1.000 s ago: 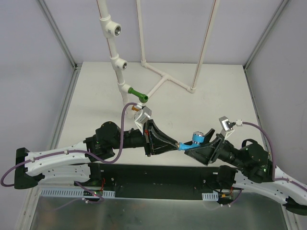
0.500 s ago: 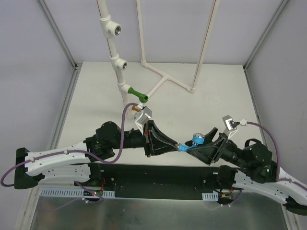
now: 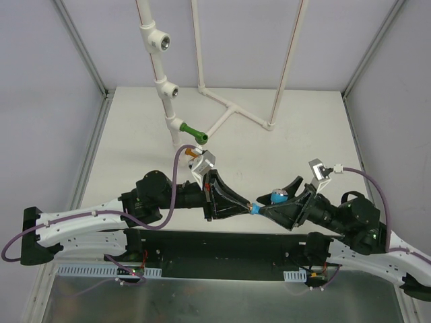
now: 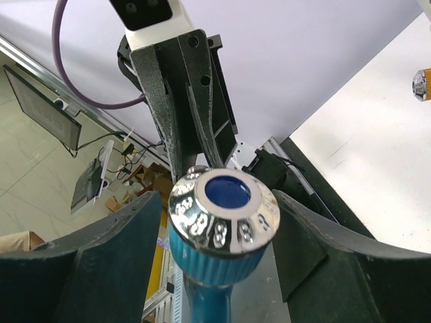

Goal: Install the water faucets
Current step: Pick up the water faucet from the center of the board.

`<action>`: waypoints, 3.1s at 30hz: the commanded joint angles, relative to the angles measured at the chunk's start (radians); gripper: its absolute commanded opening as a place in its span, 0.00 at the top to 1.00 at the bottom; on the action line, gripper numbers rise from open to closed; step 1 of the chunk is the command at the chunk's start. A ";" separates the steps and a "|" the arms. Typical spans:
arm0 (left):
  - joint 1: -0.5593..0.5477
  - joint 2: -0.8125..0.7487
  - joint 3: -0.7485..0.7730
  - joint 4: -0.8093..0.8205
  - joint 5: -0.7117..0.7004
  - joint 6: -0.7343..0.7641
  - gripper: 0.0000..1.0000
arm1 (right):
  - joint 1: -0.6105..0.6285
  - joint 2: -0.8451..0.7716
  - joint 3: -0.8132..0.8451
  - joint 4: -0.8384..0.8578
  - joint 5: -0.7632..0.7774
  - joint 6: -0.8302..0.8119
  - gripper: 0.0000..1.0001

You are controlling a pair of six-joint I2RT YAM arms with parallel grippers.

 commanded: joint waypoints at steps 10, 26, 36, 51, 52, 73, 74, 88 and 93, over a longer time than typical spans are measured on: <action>0.003 0.022 0.020 0.100 0.029 -0.017 1.00 | 0.004 0.051 0.013 0.134 -0.047 0.001 0.37; 0.003 -0.006 0.009 0.090 -0.003 -0.008 0.97 | 0.002 0.079 0.016 0.102 -0.065 0.001 1.00; 0.003 -0.017 -0.018 0.099 0.017 -0.028 0.51 | 0.004 0.008 0.013 0.069 0.077 -0.005 1.00; 0.003 0.055 0.001 0.132 0.075 -0.054 1.00 | 0.004 -0.027 0.016 0.062 0.131 -0.008 1.00; 0.003 0.057 0.001 0.132 0.075 -0.054 1.00 | 0.004 -0.032 0.013 0.062 0.133 -0.007 1.00; 0.026 0.083 0.077 0.077 0.058 -0.028 1.00 | 0.002 0.051 -0.004 0.021 -0.056 0.039 1.00; 0.028 0.086 0.081 0.077 0.060 -0.028 1.00 | 0.004 0.054 -0.005 0.019 -0.062 0.039 1.00; 0.037 0.055 0.026 0.076 0.037 -0.051 1.00 | 0.004 -0.013 0.027 -0.002 0.080 0.002 1.00; 0.037 0.043 0.012 0.079 0.044 -0.057 1.00 | 0.004 -0.018 0.052 -0.016 0.179 -0.008 1.00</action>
